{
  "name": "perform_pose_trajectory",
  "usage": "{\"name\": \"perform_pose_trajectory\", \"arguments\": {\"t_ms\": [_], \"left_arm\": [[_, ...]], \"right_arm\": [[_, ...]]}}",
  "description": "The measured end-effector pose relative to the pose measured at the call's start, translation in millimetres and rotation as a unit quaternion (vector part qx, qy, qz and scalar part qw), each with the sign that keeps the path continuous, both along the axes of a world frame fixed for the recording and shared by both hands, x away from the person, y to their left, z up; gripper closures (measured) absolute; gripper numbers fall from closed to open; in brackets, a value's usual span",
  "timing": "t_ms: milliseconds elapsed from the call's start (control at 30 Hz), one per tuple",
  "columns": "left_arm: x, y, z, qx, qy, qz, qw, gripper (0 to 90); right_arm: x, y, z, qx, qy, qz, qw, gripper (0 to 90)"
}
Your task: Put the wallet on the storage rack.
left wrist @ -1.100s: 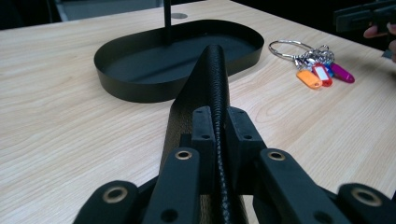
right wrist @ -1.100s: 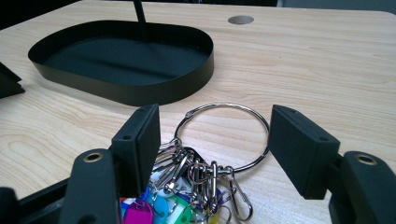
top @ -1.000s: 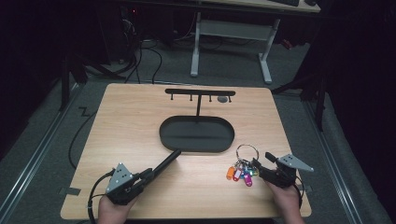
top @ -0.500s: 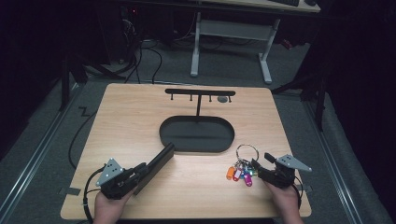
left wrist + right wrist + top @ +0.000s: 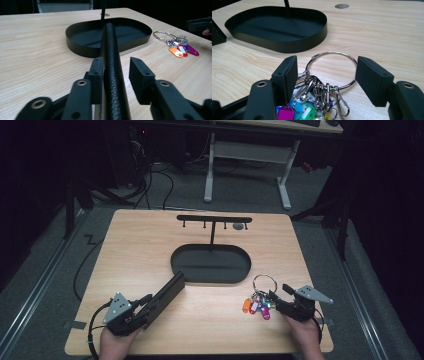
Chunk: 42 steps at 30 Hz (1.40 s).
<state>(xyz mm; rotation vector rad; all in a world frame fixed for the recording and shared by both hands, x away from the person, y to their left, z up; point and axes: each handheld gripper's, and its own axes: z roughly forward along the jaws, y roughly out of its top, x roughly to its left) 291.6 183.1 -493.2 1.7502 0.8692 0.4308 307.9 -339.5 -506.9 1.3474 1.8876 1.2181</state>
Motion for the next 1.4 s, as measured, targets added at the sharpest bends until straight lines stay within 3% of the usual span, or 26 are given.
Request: {"name": "perform_pose_trajectory", "arguments": {"t_ms": [67,167,300,600,733,767,867,967,1100,1167,1333,1367,1400], "left_arm": [[-0.7,-1.6,-0.4,0.004,-0.003,0.0,1.0,58.3],[-2.0,-5.4,-0.7,0.033,-0.021,0.003,0.9992,52.6],[-0.5,-7.7,0.3,0.052,-0.029,0.006,0.9982,45.6],[9.7,-13.8,4.4,0.063,-0.011,0.004,0.998,34.9],[11.7,-16.4,10.5,0.071,-0.012,0.008,0.9974,30.8],[12.0,-16.6,11.1,0.074,-0.011,0.011,0.9971,30.8],[12.3,-16.2,14.1,0.086,-0.015,0.02,0.996,29.3],[11.7,-16.6,19.5,0.101,-0.015,0.03,0.9943,26.0],[10.2,-17.4,26.6,0.115,0.001,0.034,0.9928,24.8],[8.7,-20.2,29.8,0.133,0.011,0.039,0.9903,22.8],[10.4,-26.2,36.1,0.135,0.026,0.052,0.9892,22.1],[13.2,-29.0,39.8,0.143,0.032,0.056,0.9876,22.0],[13.2,-29.0,39.8,0.143,0.032,0.056,0.9876,22.0]], "right_arm": [[0.0,0.3,-0.1,0.0,0.0,0.0,1.0,34.4],[2.4,3.4,-1.1,-0.003,0.002,-0.001,1.0,34.0],[3.1,6.7,-3.7,-0.013,0.002,-0.004,0.9999,32.7],[-10.8,5.4,-5.4,-0.047,-0.006,-0.001,0.9989,28.5],[-15.4,4.8,-1.5,-0.053,0.003,0.012,0.9985,27.4],[-15.2,5.2,3.7,-0.071,0.012,0.029,0.997,26.0],[-14.9,1.9,10.7,-0.105,0.011,0.04,0.9936,25.2],[-13.4,-5.8,13.6,-0.085,0.016,0.033,0.9957,22.1],[-13.9,-8.3,4.6,-0.044,0.013,0.026,0.9986,19.6],[-14.8,-6.3,3.6,-0.047,0.012,0.038,0.9981,19.1],[-23.0,-11.0,2.4,-0.036,-0.003,0.063,0.9974,17.0],[-23.1,-12.2,1.4,-0.036,-0.005,0.066,0.9972,17.0],[-23.1,-12.2,1.4,-0.036,-0.005,0.066,0.9972,17.0]]}}
